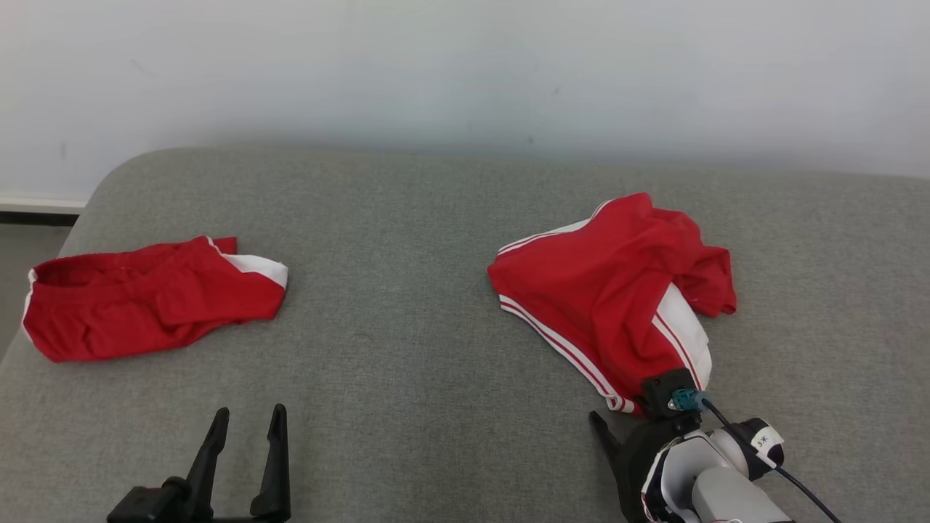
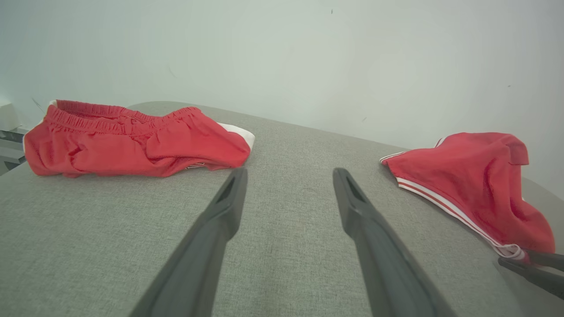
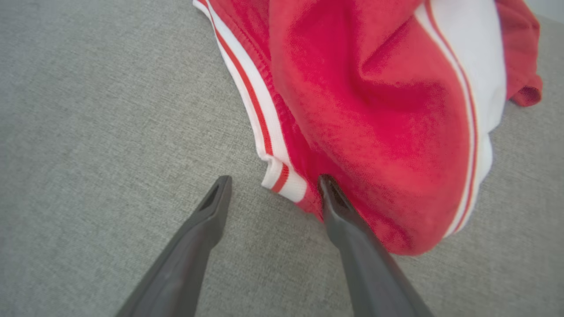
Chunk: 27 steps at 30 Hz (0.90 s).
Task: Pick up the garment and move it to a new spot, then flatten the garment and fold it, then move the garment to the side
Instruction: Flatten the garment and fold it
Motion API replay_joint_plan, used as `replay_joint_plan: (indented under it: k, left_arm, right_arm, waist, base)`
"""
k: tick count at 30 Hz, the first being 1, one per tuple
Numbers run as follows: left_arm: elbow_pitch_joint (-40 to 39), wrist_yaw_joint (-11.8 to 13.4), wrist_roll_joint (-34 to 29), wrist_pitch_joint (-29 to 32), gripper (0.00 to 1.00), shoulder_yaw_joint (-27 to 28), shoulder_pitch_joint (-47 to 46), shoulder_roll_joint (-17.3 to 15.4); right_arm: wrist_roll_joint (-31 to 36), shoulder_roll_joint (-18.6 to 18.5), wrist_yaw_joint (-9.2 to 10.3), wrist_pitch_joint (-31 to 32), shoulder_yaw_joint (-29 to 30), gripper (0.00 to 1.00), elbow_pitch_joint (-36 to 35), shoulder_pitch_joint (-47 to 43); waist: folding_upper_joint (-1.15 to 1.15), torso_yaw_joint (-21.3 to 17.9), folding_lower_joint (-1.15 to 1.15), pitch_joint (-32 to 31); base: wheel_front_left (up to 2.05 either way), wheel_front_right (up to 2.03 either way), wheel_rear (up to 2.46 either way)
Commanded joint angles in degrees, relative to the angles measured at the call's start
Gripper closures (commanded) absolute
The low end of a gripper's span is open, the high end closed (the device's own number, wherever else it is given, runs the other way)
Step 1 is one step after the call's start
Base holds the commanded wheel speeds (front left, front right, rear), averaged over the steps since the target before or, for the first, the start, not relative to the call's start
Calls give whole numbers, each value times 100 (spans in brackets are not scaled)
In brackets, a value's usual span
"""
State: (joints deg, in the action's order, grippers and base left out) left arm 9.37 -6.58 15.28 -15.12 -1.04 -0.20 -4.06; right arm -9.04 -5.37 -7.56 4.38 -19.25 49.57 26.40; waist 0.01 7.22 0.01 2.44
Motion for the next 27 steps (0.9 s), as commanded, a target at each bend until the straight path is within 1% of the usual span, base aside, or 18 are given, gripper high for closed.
replay_joint_plan:
  k: [1, 5, 7, 8, 13, 17, 21, 25, 27]
  left_arm:
    - [18, -10, -30, -5, 0, 2, -71, 14]
    - [51, -33, -49, -5, 0, -11, -114, 35]
    - [60, -40, -63, -5, 0, -12, -125, 45]
    - [67, -30, -69, -5, 0, -9, -125, 49]
    - [106, -38, -71, -5, 0, 15, -87, 52]
    - [92, -41, -98, -5, 0, 93, -13, 57]
    - [51, -34, -115, -5, 0, 189, 39, 41]
    - [31, -22, -133, -5, 0, 248, 44, 46]
    - [34, -22, -142, -5, 0, 242, 30, 55]
  right_arm:
    - [49, 22, 14, 47, 28, 0, 142, 109]
    - [71, 56, 14, 169, 93, 0, 546, 236]
    - [75, 73, 14, 181, 86, 76, 677, 320]
    - [64, 79, 14, 161, 81, 100, 725, 350]
    - [-65, 128, 14, -39, 83, 100, 758, 495]
    - [-397, 202, 14, -358, -75, 100, 437, 692]
    - [-945, 235, 14, -551, -441, 100, -225, 1002]
    - [-1770, 248, 14, -528, -861, 100, -1036, 1477]
    - [-2078, 247, 14, -505, -1061, 100, -1345, 1777]
  waist:
    - [-1, 91, -1, 83]
    - [-1, 132, -1, 104]
    - [-1, 144, -1, 102]
    - [-1, 146, -1, 94]
    - [-1, 141, -1, 9]
    - [-1, 83, -1, -99]
    - [-1, -33, -1, -158]
    - [-1, -145, -1, -186]
    - [-1, -189, -1, -187]
  base:
    - [0, 0, 0]
    - [0, 0, 0]
    - [0, 0, 0]
    - [0, 0, 0]
    - [0, 0, 0]
    - [0, 0, 0]
    - [0, 0, 0]
    - [0, 0, 0]
    - [0, 0, 0]
